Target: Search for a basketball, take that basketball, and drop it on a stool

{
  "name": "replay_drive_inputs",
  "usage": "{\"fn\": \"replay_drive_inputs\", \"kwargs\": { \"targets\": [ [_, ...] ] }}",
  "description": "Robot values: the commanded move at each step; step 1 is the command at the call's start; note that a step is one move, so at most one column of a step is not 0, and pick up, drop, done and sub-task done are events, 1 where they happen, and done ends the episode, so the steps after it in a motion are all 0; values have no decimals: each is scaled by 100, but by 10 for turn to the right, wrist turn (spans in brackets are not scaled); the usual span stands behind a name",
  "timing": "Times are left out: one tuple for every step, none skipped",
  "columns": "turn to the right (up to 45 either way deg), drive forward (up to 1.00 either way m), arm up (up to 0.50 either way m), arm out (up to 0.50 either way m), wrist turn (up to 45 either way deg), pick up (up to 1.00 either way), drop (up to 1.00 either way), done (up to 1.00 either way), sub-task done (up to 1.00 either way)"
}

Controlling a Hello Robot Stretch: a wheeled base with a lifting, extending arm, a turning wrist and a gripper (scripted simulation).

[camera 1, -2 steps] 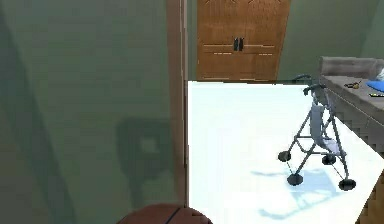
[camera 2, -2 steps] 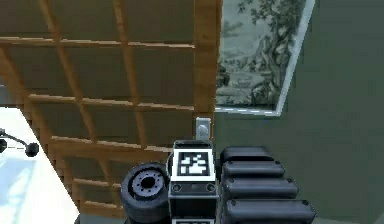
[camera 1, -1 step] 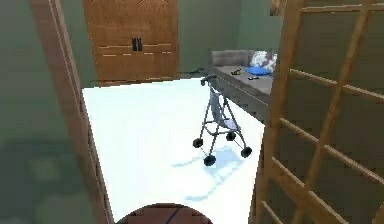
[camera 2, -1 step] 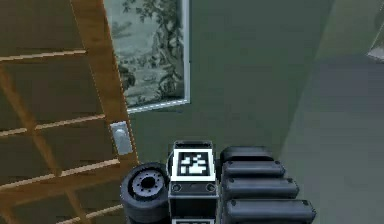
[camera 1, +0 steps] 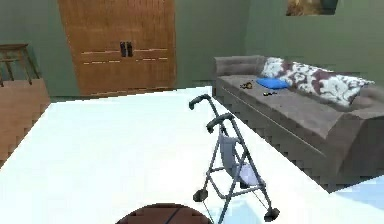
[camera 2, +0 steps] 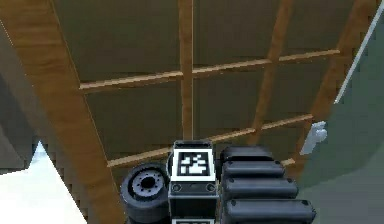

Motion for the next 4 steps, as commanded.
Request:
{"fn": "replay_drive_inputs", "kwargs": {
  "targets": [
    [-90,0,0,0,0,0,0,0,0],
    [0,25,0,0,0,0,0,0,0],
    [-390,0,0,0,0,0,0,0,0],
    [0,100,0,0,0,0,0,0,0]
  ]
}}
